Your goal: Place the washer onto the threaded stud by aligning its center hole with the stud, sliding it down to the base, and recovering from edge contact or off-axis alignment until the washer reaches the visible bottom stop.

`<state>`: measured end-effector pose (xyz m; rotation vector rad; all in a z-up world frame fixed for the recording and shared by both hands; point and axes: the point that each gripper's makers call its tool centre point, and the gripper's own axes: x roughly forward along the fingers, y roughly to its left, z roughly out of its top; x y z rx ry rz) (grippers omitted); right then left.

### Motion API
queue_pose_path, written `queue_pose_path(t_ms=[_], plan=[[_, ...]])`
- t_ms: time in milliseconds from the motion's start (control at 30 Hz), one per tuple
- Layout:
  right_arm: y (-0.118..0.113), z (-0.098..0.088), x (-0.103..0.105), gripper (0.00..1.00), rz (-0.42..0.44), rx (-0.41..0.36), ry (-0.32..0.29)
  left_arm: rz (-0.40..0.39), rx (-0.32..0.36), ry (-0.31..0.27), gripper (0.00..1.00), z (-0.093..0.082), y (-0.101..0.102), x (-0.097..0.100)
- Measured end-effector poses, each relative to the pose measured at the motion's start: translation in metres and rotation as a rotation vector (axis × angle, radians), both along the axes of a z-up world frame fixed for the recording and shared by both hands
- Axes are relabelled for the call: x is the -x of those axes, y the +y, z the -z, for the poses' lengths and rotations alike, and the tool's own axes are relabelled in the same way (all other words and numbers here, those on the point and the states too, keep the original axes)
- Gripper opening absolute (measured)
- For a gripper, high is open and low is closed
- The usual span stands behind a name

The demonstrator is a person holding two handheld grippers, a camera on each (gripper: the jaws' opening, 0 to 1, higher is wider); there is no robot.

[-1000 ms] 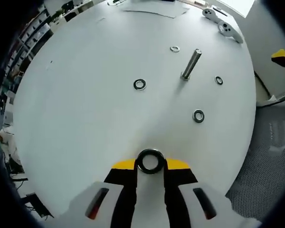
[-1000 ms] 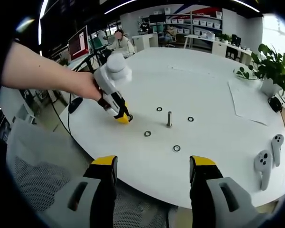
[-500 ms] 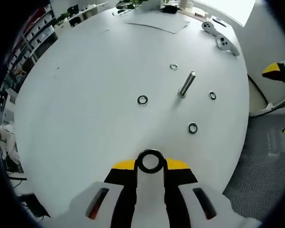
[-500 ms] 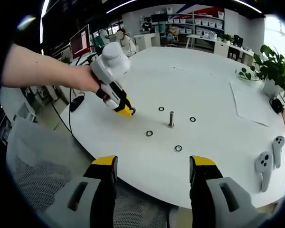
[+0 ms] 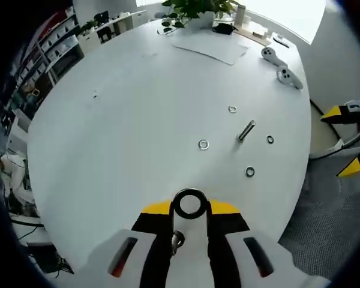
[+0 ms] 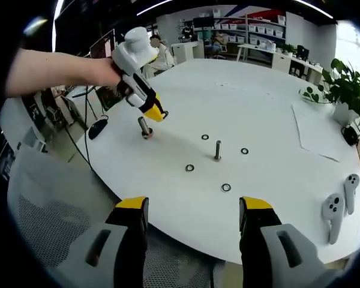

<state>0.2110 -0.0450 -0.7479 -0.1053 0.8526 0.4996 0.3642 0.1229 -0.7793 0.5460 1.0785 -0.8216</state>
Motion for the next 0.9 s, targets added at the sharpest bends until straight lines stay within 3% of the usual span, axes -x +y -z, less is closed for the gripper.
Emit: queue_pose_path(t_ms=[100,267,433,900], plan=[[0.0,0.0,-0.001,0.63,0.0,0.001,-0.003,0.015,-0.029,-0.003,0.18,0.0,0.014,-0.002],[0.0,-0.001,0.001,0.63,-0.006,0.003,-0.002,0.025,-0.074,0.05,0.18,0.003,0.037,0.008],[0.001,0.0,0.001,0.63,-0.013,0.007,-0.001,0.037,-0.083,0.032,0.18,0.001,0.045,0.006],[0.0,0.001,0.001,0.63,-0.012,0.013,-0.001,0.053,-0.133,0.08,0.18,0.013,0.061,0.019]])
